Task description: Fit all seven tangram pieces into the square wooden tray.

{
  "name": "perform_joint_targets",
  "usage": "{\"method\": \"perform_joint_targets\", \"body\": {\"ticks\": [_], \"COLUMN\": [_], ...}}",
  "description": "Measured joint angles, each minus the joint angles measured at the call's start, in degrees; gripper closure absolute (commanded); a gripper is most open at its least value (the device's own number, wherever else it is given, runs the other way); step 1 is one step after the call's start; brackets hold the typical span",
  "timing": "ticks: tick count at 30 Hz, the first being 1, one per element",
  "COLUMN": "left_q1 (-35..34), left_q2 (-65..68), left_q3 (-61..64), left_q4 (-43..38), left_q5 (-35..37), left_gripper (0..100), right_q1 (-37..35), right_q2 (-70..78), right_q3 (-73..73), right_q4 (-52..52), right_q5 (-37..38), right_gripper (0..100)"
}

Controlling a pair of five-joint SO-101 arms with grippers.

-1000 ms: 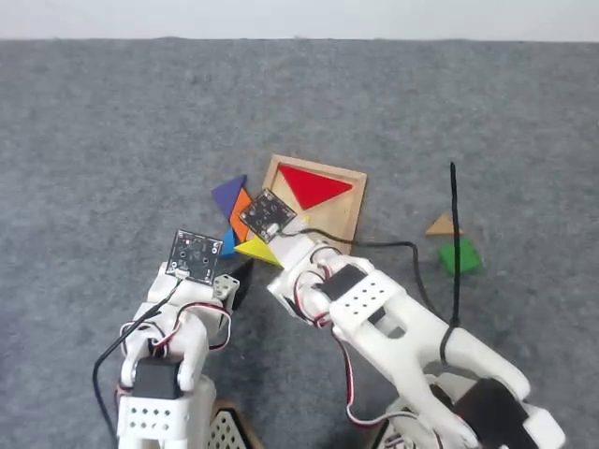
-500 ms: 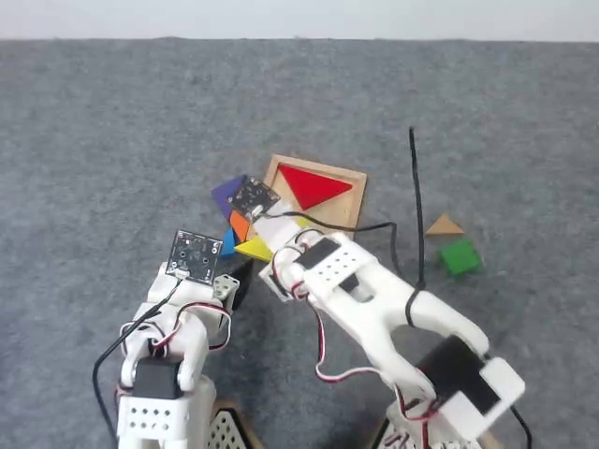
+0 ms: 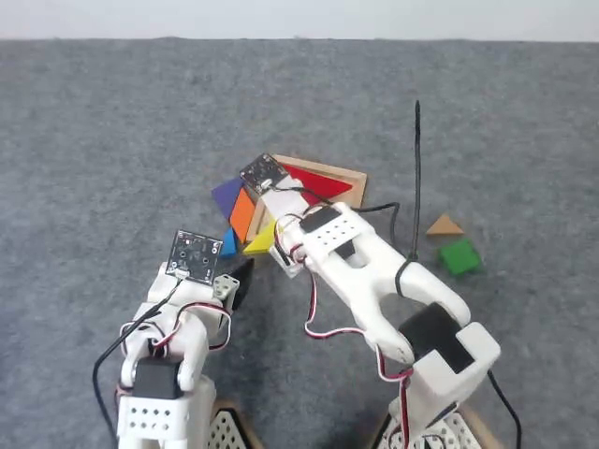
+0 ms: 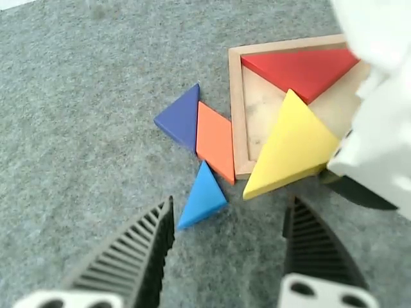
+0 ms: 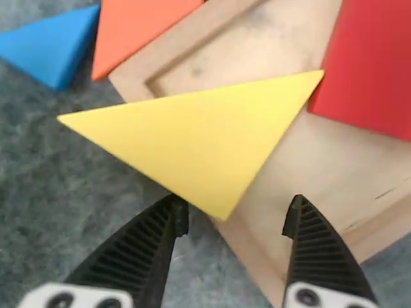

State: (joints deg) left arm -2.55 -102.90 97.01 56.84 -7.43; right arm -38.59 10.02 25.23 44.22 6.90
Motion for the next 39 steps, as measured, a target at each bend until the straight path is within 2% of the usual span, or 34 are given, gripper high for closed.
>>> {"method": "perform_joint_targets", "body": {"ticks": [10,17,21,25,31,39], "left_q1": [0.0,0.0,0.0,0.0,0.0,0.0], "left_q2": [0.0,0.0,0.0,0.0,0.0,0.0], "left_q3": [0.0,0.0,0.0,0.0,0.0,0.0], "left_q4": [0.0,0.0,0.0,0.0,0.0,0.0], "left_q5": [0.0,0.0,0.0,0.0,0.0,0.0], "left_gripper": [73,73,73,73,73,73], "right_q1": [3.3,4.0,4.2,4.7,5.0,5.0], "right_q2": [1.3,8.6,10.8,9.1,3.0,1.0], "right_q3": [-8.0,-15.1,-19.3,-18.6,-10.7,-5.5], "right_q4": [2.8,3.4,7.8,8.1,2.2,3.3], "right_q5": [2.0,4.5,4.9,4.9,4.9,4.9], "right_gripper": [75.4,75.4,75.4,75.4,75.4,75.4]}}
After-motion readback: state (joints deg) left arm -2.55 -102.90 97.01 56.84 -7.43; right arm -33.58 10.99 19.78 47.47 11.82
